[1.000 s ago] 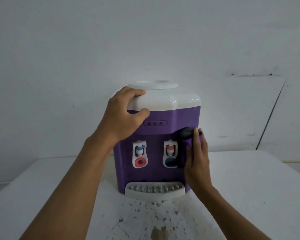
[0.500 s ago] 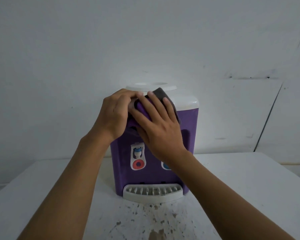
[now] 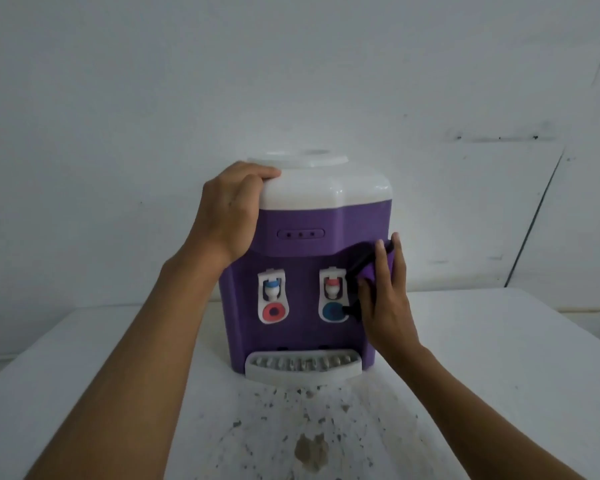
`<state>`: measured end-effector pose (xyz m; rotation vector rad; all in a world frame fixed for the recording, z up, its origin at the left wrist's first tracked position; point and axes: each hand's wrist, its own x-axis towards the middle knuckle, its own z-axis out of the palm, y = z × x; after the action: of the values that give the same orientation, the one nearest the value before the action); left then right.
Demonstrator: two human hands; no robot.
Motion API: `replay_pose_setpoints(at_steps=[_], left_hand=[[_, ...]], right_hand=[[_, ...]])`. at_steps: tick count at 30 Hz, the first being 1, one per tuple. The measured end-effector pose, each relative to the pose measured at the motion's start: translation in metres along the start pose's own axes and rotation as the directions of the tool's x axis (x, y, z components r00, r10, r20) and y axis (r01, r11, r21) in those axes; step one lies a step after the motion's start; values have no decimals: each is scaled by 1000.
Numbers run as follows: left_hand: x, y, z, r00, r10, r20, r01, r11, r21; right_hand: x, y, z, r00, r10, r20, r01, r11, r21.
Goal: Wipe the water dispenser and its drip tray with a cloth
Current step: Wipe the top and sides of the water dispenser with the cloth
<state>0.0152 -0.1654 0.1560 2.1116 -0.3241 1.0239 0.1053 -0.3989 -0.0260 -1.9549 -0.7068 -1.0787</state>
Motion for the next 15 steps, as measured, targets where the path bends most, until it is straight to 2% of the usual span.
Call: replay_pose_setpoints(at_steps=[3, 6, 10, 15], left_hand=[[0, 6, 0, 1000, 1, -2, -1, 1000, 24], [-2, 8, 0, 1000, -9, 2, 9, 1000, 23], [-3, 8, -4, 1000, -9, 12, 9, 1000, 10], [-5, 4, 2, 1000, -24, 5, 24, 1000, -6]], right_hand=[[-17, 0, 10, 998, 70, -3, -70, 998, 1], [-33, -1, 16, 988, 144, 52, -144, 990, 7], [-46, -1, 5, 974, 148, 172, -154, 988, 21], [-55, -5, -13, 953, 164, 255, -167, 986, -9]])
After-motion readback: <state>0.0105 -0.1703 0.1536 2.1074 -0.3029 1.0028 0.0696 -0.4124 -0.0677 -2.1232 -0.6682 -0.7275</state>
